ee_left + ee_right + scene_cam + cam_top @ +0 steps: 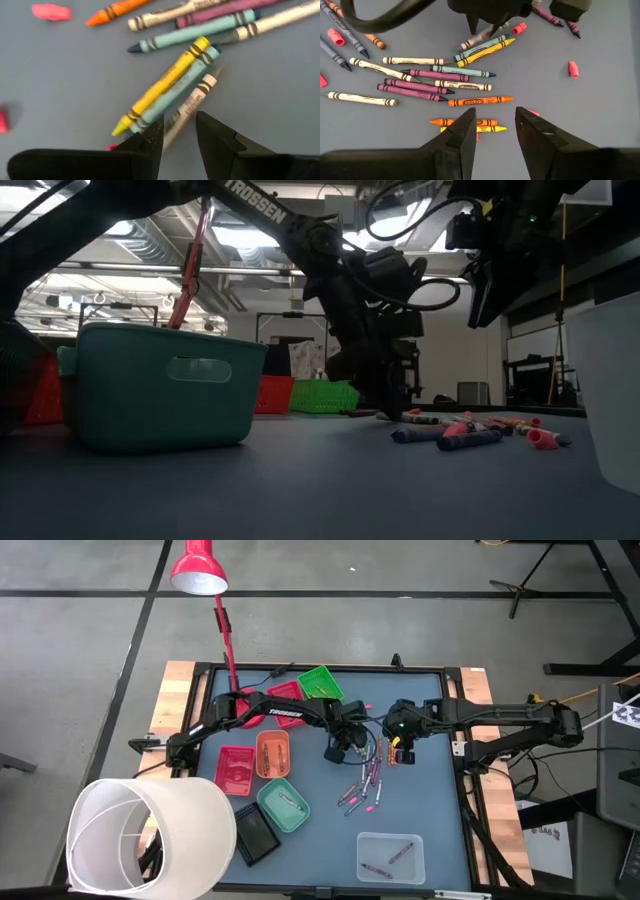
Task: Sort crayons
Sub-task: Put the gray crayon into the light green bin
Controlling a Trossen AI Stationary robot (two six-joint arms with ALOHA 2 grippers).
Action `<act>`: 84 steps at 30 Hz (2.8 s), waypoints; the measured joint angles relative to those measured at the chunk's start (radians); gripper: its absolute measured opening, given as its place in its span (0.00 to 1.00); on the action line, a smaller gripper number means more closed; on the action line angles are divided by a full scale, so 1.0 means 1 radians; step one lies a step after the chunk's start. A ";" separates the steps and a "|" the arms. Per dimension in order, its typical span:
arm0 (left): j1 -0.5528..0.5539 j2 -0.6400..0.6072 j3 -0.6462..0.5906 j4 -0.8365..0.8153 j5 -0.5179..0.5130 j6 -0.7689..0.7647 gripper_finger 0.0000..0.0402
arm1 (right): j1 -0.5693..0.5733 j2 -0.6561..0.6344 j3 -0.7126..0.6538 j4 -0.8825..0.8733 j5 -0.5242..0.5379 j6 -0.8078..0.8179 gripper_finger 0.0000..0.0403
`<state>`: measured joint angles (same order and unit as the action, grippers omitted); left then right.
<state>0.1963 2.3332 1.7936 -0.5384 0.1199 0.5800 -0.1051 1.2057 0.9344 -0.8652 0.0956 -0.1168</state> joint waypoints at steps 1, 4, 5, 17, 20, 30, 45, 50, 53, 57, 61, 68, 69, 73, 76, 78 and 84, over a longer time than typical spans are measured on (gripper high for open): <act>0.000 0.001 -0.001 0.005 0.002 0.000 0.25 | 0.000 0.000 0.000 0.000 0.000 -0.007 0.33; 0.000 0.002 0.000 0.020 -0.001 0.016 0.25 | 0.000 0.000 0.000 0.000 0.000 -0.027 0.33; 0.000 0.002 0.000 0.018 0.000 0.018 0.25 | 0.000 0.000 0.000 -0.001 0.001 -0.033 0.33; 0.004 0.001 0.003 -0.066 0.001 0.031 0.23 | 0.000 -0.122 -0.001 -0.030 0.001 -0.073 0.33; 0.004 0.000 0.003 -0.094 0.005 0.032 0.20 | 0.000 -0.168 -0.001 -0.035 0.001 -0.073 0.33; -0.024 -0.003 0.005 -0.184 0.016 0.025 0.08 | 0.000 -0.291 -0.136 0.150 -0.021 -0.022 0.33; -0.072 -0.016 0.014 -0.254 -0.008 -0.084 0.06 | 0.000 -0.313 -0.418 0.531 -0.037 0.064 0.33; -0.103 -0.022 0.062 -0.365 0.021 -0.084 0.06 | 0.000 -0.313 -0.459 0.562 -0.037 0.065 0.33; -0.124 -0.035 0.096 -0.430 0.057 -0.085 0.06 | 0.000 -0.313 -0.467 0.564 -0.037 0.067 0.33; -0.159 -0.053 0.125 -0.529 0.088 -0.085 0.06 | 0.000 -0.312 -0.473 0.567 -0.037 0.067 0.33; -0.192 -0.055 0.171 -0.667 0.087 -0.107 0.06 | 0.000 -0.312 -0.473 0.572 -0.037 0.067 0.33; -0.238 -0.056 0.212 -0.896 0.083 -0.124 0.06 | 0.000 -0.312 -0.473 0.572 -0.037 0.067 0.33; -0.245 -0.057 0.214 -0.915 0.084 -0.133 0.06 | 0.000 -0.312 -0.473 0.572 -0.037 0.067 0.33; -0.276 -0.057 0.216 -0.979 0.086 -0.162 0.06 | 0.000 -0.312 -0.473 0.572 -0.037 0.067 0.33; -0.298 -0.057 0.216 -0.992 0.085 -0.183 0.06 | 0.000 -0.312 -0.473 0.572 -0.037 0.067 0.33; -0.310 -0.057 0.216 -0.991 0.085 -0.196 0.06 | 0.000 -0.312 -0.473 0.572 -0.037 0.067 0.33; -0.330 -0.057 0.216 -0.991 0.081 -0.239 0.06 | 0.000 -0.312 -0.473 0.572 -0.037 0.067 0.33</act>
<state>-0.1339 2.2757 2.0094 -1.5291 0.2012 0.3408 -0.1051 0.8932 0.4618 -0.2933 0.0586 -0.0494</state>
